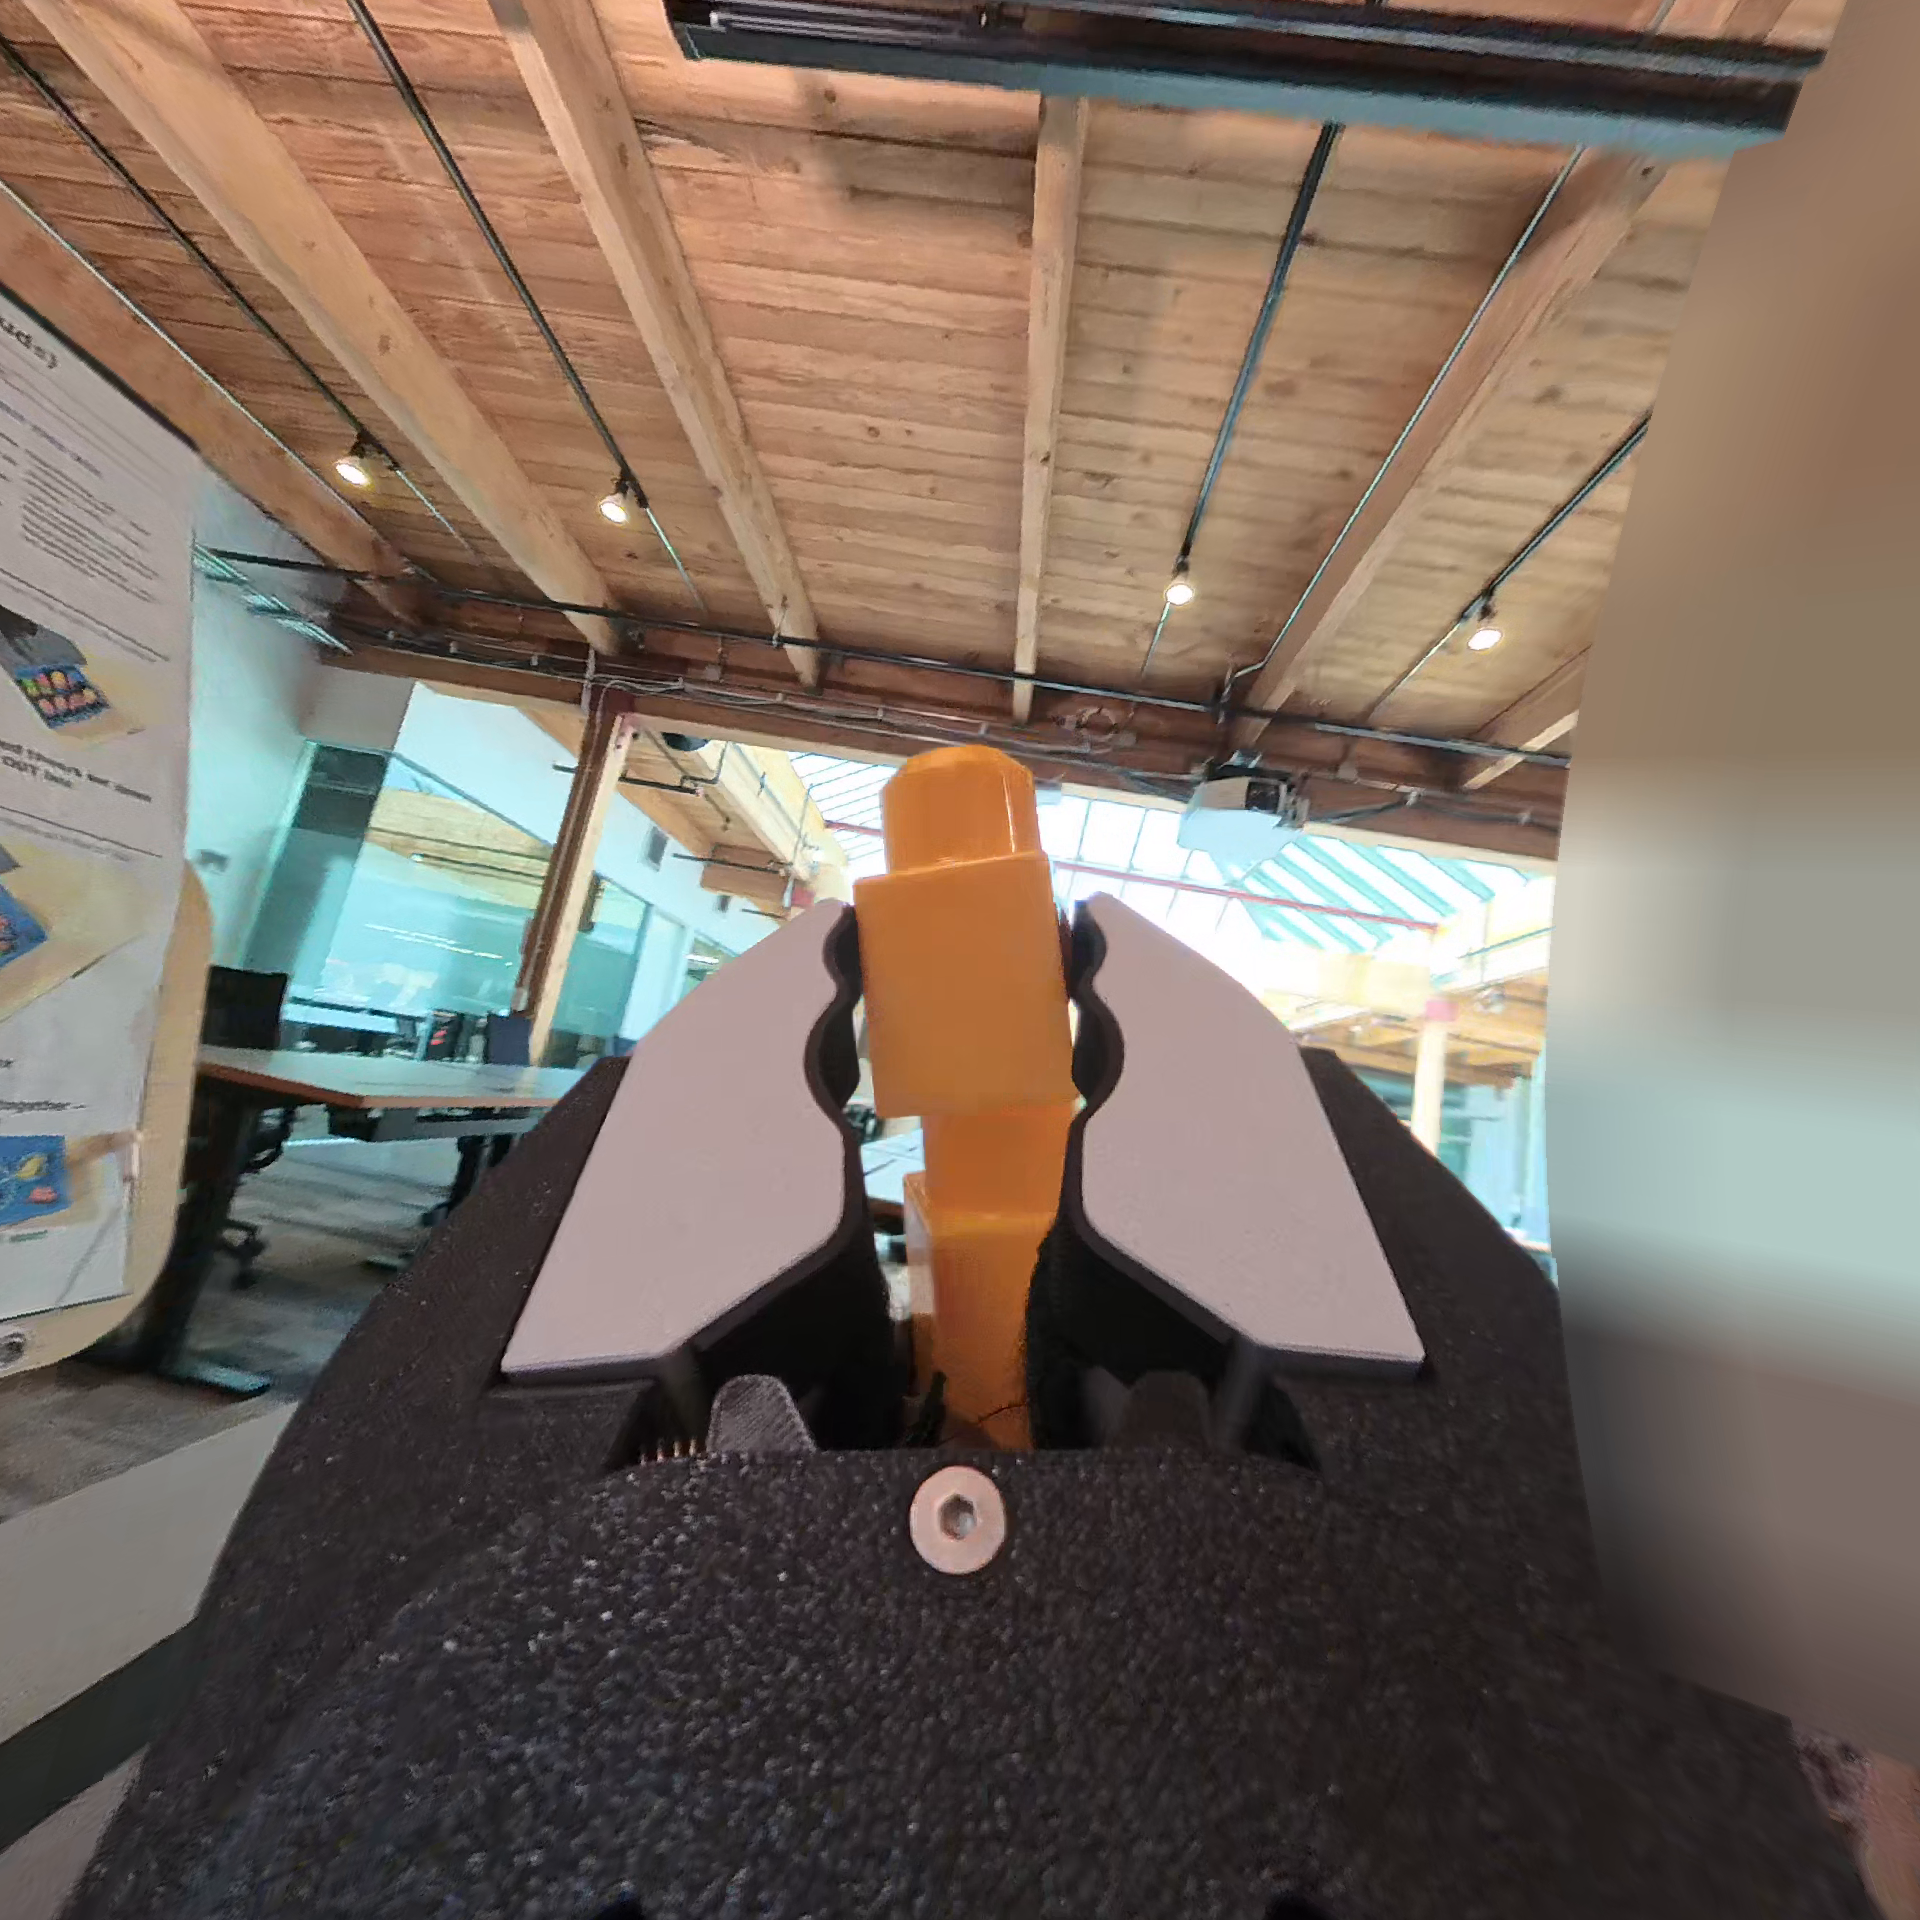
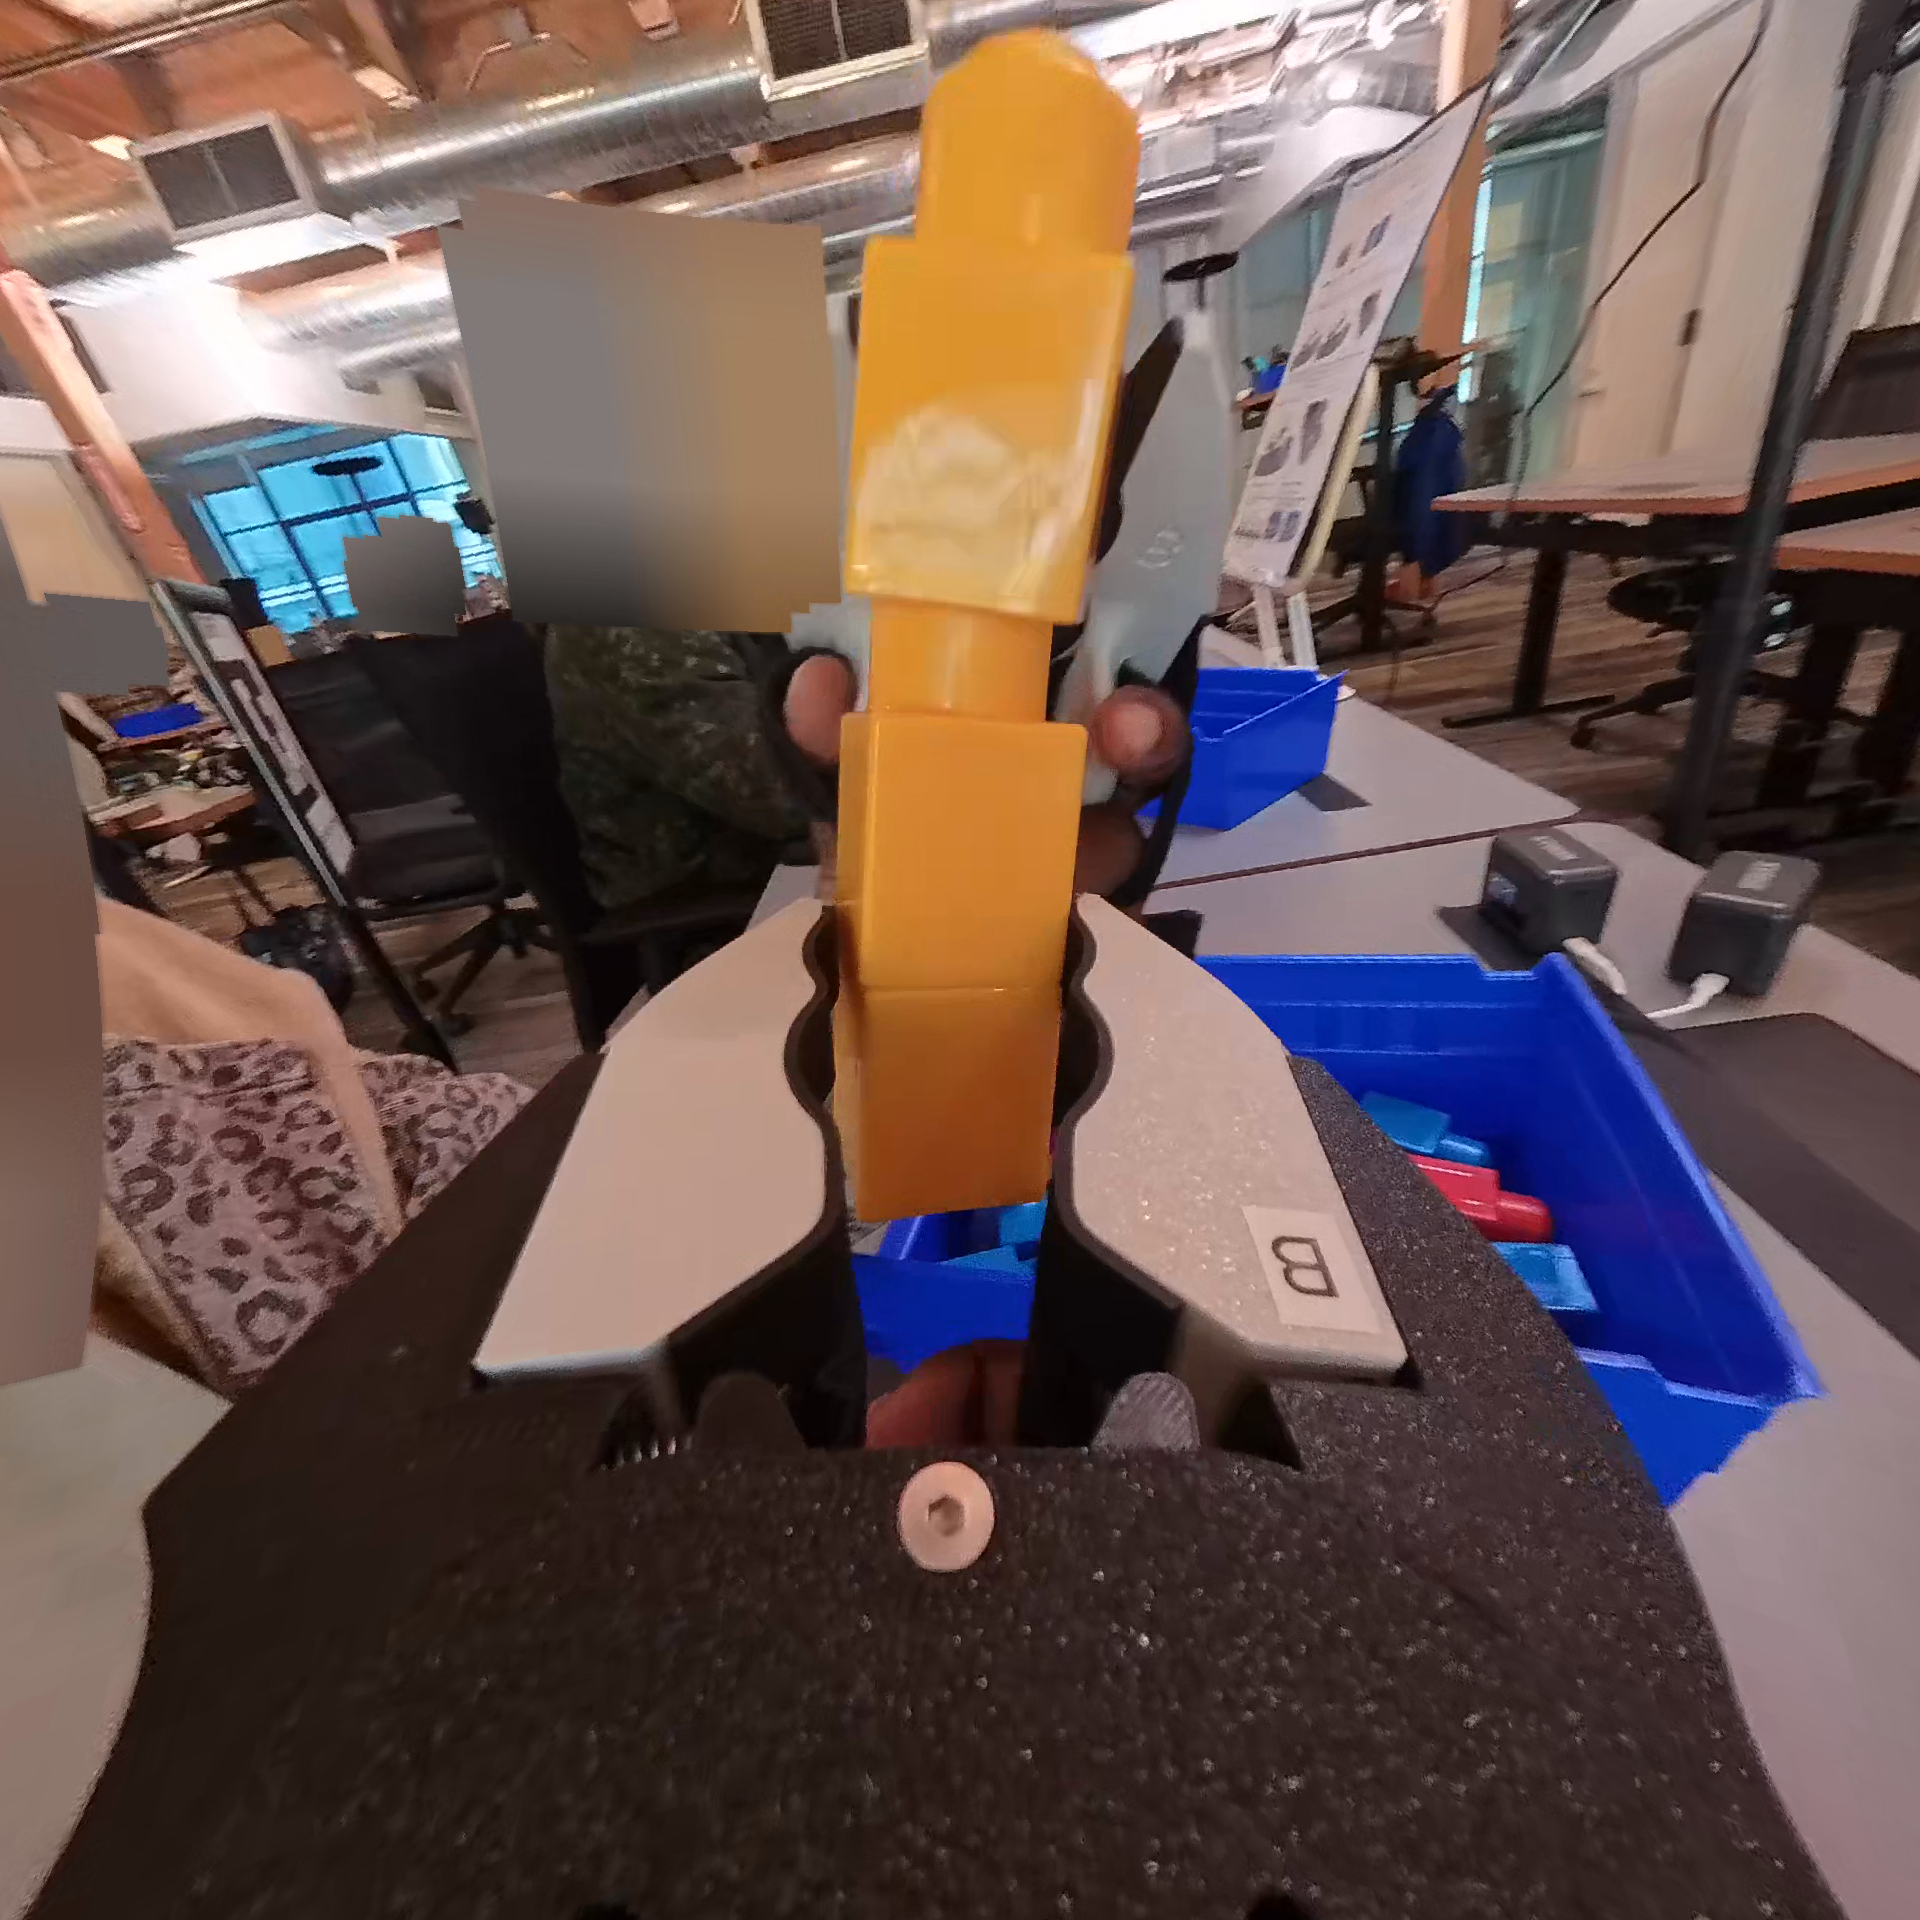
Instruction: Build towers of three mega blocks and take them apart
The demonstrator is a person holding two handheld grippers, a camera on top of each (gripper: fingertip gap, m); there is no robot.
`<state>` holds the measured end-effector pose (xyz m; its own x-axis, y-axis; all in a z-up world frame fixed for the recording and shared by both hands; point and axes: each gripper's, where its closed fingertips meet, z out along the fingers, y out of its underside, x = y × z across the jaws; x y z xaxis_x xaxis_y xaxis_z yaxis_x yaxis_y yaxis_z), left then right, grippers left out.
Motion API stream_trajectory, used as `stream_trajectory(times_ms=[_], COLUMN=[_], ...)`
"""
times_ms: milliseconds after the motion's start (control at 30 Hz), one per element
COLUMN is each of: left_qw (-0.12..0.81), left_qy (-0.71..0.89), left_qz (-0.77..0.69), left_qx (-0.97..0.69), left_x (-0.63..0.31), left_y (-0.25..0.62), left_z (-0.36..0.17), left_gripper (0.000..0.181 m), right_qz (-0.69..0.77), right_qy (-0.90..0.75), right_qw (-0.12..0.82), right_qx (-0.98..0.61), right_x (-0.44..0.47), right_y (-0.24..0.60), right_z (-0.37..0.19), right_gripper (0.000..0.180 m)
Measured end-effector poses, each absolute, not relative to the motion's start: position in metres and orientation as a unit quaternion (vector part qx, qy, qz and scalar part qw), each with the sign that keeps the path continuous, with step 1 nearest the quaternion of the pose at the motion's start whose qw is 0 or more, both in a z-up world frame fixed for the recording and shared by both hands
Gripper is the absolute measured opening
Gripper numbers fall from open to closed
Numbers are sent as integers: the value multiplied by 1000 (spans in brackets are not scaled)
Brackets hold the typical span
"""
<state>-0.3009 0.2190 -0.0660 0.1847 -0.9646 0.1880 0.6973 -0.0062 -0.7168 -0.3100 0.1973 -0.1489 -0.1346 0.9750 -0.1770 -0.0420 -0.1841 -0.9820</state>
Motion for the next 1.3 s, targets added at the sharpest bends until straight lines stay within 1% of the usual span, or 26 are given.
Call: stream_trajectory(times_ms=[167,367,633,867,1133,1300], left_qw=[701,747,742,739,699,695], left_qy=[210,231,236,242,274,284], left_qz=[-569,-484,-447,-445,-491,-488], left_qx=[-375,-392,-440,-444,-442,-445], left_x=[-284,-283,-274,-274,-274,-271], left_y=[213,212,219,220,215,212], left_z=[-63,-62,-65,-66,-72,-72], left_gripper=[38,38,37,37,37,37], right_qz=[582,613,561,542,550,548], right_qy=[-468,-449,-452,-454,-467,-473], right_qw=[471,453,498,515,503,503], right_qx=[-469,-466,-483,-485,-475,-473], right_x=[-300,-302,-298,-297,-297,-293], right_y=[198,195,206,209,203,202], right_z=[-137,-132,-133,-133,-134,-134], right_gripper=[40,40,39,39,36,35])
